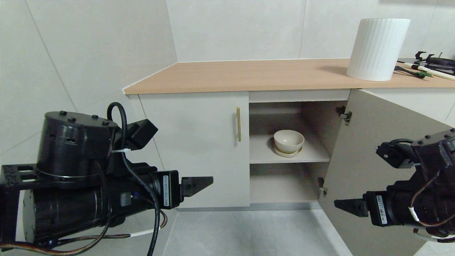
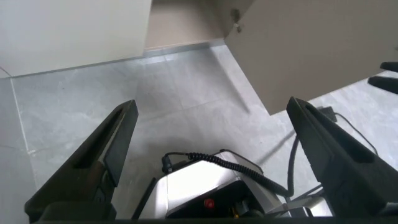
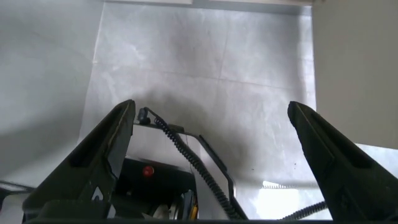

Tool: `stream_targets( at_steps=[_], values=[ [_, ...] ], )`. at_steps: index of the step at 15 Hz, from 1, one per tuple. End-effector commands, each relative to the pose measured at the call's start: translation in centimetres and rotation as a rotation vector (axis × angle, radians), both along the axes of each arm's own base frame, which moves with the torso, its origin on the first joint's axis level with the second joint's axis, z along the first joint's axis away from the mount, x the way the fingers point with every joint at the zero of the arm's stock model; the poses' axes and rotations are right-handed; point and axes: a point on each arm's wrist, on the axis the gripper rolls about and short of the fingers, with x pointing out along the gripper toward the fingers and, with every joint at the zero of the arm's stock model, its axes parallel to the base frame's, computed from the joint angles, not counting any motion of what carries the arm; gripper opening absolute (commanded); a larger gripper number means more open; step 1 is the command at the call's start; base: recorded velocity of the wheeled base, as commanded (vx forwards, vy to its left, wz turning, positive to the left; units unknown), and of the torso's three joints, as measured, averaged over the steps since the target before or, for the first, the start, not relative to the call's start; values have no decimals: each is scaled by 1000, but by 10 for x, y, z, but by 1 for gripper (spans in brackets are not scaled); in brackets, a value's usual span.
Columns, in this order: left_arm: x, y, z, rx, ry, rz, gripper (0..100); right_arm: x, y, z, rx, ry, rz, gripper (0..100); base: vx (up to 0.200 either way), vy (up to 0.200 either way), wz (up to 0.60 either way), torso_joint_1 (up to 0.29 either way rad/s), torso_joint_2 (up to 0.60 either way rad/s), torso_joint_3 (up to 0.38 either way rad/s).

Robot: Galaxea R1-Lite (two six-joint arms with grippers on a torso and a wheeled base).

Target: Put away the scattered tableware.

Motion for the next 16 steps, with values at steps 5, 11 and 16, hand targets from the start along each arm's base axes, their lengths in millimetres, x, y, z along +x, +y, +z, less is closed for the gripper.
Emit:
stream_targets(
  at_steps=[5,11,16],
  values=[
    [1,-1,-1,2,2,1,100,0,0,0,0,0,0,100,0,0,0,0,0,0],
    [2,-1,0,13,-7,19,100,-3,-2,2,-4,-11,6,100,0,-67,0,0,1,0],
    [2,0,-1,24,-15,13,100,-26,-16,7,-116,24,86,100,0,-200,0,6,3,3]
  ],
)
